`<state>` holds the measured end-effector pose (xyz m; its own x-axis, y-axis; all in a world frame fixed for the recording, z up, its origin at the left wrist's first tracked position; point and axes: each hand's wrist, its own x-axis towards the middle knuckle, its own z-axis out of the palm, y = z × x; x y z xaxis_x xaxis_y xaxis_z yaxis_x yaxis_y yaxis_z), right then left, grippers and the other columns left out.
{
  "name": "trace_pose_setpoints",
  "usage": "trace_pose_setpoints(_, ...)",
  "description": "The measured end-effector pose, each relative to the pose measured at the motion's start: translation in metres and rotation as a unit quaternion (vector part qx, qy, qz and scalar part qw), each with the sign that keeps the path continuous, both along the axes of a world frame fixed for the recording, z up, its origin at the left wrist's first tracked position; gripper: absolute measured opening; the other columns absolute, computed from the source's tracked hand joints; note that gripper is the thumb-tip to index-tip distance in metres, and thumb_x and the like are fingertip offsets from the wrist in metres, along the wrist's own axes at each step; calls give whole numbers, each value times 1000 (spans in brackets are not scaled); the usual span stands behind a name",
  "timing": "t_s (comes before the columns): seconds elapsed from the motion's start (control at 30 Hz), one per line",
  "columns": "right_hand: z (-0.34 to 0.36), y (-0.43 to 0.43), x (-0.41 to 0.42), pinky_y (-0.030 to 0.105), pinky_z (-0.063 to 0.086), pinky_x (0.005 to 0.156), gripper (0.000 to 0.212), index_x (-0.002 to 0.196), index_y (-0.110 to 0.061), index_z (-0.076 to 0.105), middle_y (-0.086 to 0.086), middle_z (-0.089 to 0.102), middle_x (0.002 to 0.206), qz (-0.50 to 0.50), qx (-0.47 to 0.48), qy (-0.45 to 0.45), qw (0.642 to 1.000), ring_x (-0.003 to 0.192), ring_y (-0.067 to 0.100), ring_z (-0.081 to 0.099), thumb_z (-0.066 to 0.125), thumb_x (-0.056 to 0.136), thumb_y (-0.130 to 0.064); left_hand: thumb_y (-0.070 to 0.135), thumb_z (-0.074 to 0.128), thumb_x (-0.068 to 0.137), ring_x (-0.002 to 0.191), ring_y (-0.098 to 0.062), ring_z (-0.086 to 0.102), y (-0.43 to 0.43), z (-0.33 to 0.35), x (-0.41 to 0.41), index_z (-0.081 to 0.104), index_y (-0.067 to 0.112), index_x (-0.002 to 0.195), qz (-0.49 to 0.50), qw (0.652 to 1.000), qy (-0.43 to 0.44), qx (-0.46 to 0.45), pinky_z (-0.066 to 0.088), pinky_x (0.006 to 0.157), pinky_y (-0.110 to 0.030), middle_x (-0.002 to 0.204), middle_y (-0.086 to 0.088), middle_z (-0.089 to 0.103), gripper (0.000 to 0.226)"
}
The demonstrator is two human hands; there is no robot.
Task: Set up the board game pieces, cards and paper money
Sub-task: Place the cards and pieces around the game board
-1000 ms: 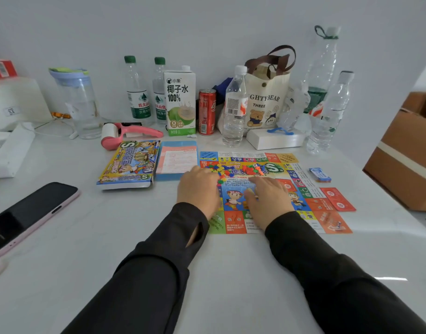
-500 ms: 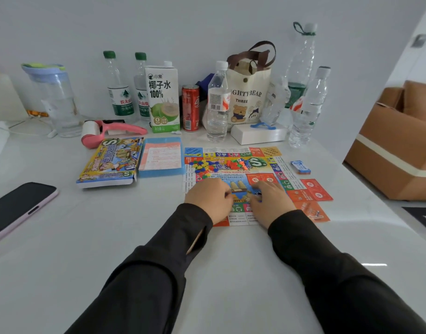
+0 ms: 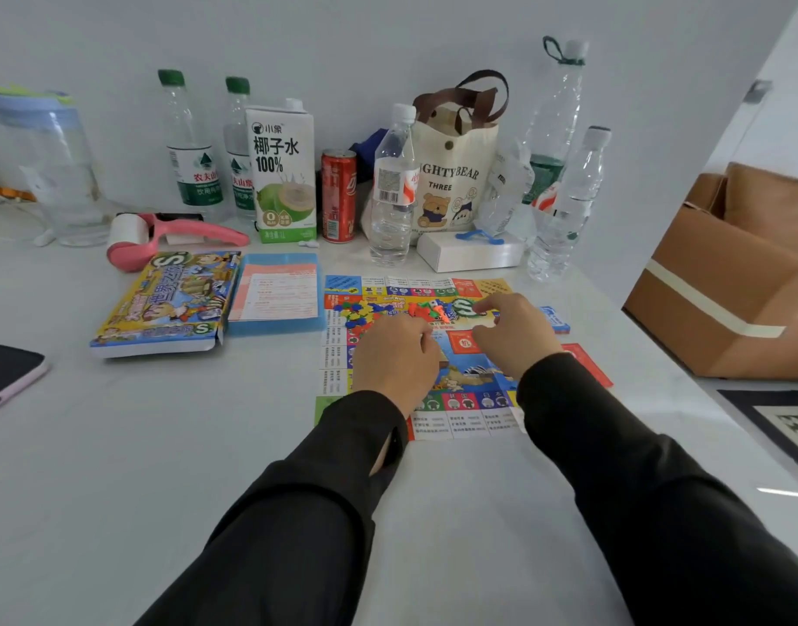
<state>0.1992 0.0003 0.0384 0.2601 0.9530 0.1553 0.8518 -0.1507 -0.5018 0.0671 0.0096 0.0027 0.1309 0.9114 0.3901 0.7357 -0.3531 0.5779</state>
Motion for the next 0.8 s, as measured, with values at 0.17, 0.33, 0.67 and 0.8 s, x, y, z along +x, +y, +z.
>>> trace_pose_setpoints(0.17, -11, 38, -7, 30, 38, 97, 45, 128, -17, 49, 9, 37, 140, 14, -56, -20, 998, 118, 23, 47, 62, 86, -21, 20, 45, 91, 88, -14, 52, 8, -12, 2, 70, 15, 92, -4, 999, 26, -26, 38, 69, -25, 95, -2, 65, 26)
trace_pose_setpoints(0.33, -29, 52, -9, 30, 37, 96, 28, 109, -15, 56, 7, 39, 132, -28, -9, -36, 999, 114, 22, 46, 64, 85, -28, 17, 43, 91, 99, -13, 48, 10, -15, 1, 68, 15, 99, -14, 999, 24, -17, 36, 76, -23, 104, 1, 63, 26)
trace_pose_setpoints(0.67, -43, 59, -9, 25, 39, 74, 17, 93, -11, 65, 4, 52, 114, -62, 75, -62, 993, 83, 14, 47, 52, 93, -21, 15, 45, 90, 101, -15, 51, 11, -14, 1, 69, 13, 100, -11, 1000, -7, -26, 42, 80, -29, 104, -1, 65, 26)
trace_pose_setpoints(0.8, -41, 56, -5, 27, 42, 73, 21, 92, -7, 65, 6, 52, 112, -73, 82, -68, 992, 84, 18, 52, 47, 94, -18, 15, 45, 91, 102, -15, 51, 9, -12, -1, 69, 13, 101, -13, 1000, -1, -20, 40, 80, -26, 105, -1, 65, 26)
